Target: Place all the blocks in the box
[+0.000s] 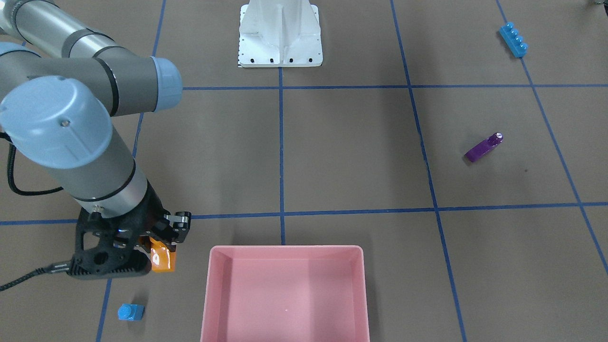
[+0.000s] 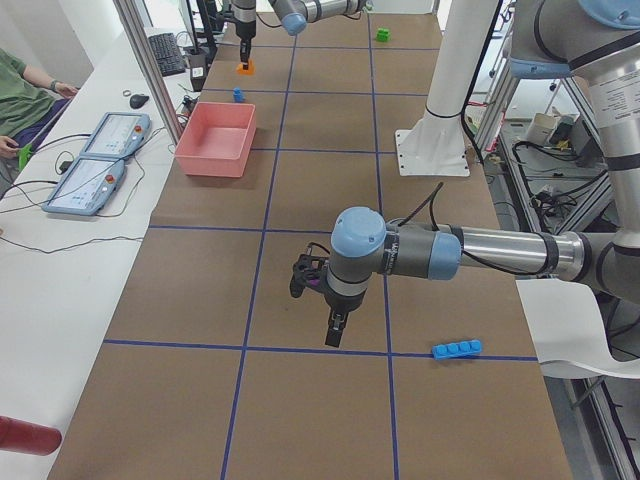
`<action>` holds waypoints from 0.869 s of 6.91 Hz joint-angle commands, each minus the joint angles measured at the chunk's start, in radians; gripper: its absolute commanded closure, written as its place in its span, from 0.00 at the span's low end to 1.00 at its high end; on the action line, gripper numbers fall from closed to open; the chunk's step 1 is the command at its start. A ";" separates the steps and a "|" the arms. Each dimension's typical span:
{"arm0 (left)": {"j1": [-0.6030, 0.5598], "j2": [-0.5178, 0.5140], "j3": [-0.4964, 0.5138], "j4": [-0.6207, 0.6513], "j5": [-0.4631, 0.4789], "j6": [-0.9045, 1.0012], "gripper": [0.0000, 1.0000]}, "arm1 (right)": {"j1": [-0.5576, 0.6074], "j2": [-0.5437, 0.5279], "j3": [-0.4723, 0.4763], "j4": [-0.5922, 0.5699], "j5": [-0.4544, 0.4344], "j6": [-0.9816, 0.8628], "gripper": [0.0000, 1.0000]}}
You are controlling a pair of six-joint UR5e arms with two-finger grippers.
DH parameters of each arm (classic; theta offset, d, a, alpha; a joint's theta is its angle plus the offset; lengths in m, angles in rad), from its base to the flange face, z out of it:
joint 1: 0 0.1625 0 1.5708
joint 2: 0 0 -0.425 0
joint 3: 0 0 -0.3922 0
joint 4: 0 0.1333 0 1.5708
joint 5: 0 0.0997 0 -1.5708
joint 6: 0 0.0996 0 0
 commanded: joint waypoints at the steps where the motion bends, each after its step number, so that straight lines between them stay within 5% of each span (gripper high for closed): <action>1: 0.000 0.000 0.001 -0.014 0.000 0.000 0.00 | -0.011 0.135 -0.314 0.222 -0.002 0.053 1.00; 3: 0.000 0.002 0.000 -0.014 0.000 0.000 0.00 | -0.049 0.246 -0.540 0.319 -0.020 0.072 1.00; 6: 0.000 0.005 0.001 -0.014 0.000 0.000 0.00 | -0.117 0.255 -0.666 0.477 -0.080 0.101 1.00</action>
